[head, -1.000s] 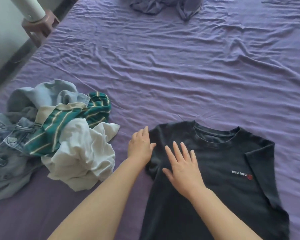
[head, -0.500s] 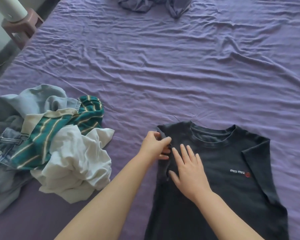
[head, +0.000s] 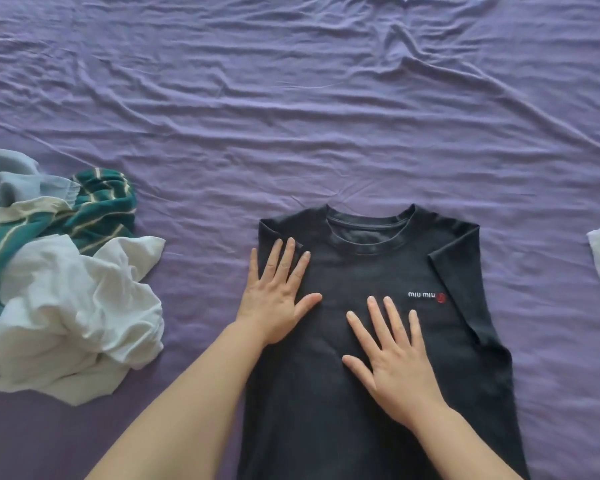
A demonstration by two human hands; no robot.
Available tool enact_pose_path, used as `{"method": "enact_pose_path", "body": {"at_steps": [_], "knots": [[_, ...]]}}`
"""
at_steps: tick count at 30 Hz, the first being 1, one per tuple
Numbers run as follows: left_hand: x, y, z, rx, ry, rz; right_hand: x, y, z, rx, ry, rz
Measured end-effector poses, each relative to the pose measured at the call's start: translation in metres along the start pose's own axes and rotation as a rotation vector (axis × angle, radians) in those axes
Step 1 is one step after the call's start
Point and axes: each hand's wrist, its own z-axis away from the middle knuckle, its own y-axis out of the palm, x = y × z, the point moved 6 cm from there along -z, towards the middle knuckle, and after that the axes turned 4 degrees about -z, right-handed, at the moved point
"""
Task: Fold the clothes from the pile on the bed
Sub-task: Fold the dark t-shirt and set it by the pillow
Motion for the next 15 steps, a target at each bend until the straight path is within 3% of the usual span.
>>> {"method": "enact_pose_path", "body": {"at_steps": [5, 11, 15], "knots": [[-0.012, -0.011, 0.019, 0.016, -0.034, -0.077, -0.013, 0.002, 0.033, 0.058, 0.016, 0.002], [-0.106, -0.018, 0.121, -0.034, 0.283, 0.003, -0.013, 0.009, 0.095, 0.1, -0.048, -0.028], [-0.152, -0.008, 0.191, 0.056, 0.279, 0.044, -0.012, 0.017, 0.147, 0.103, -0.091, -0.057]]}}
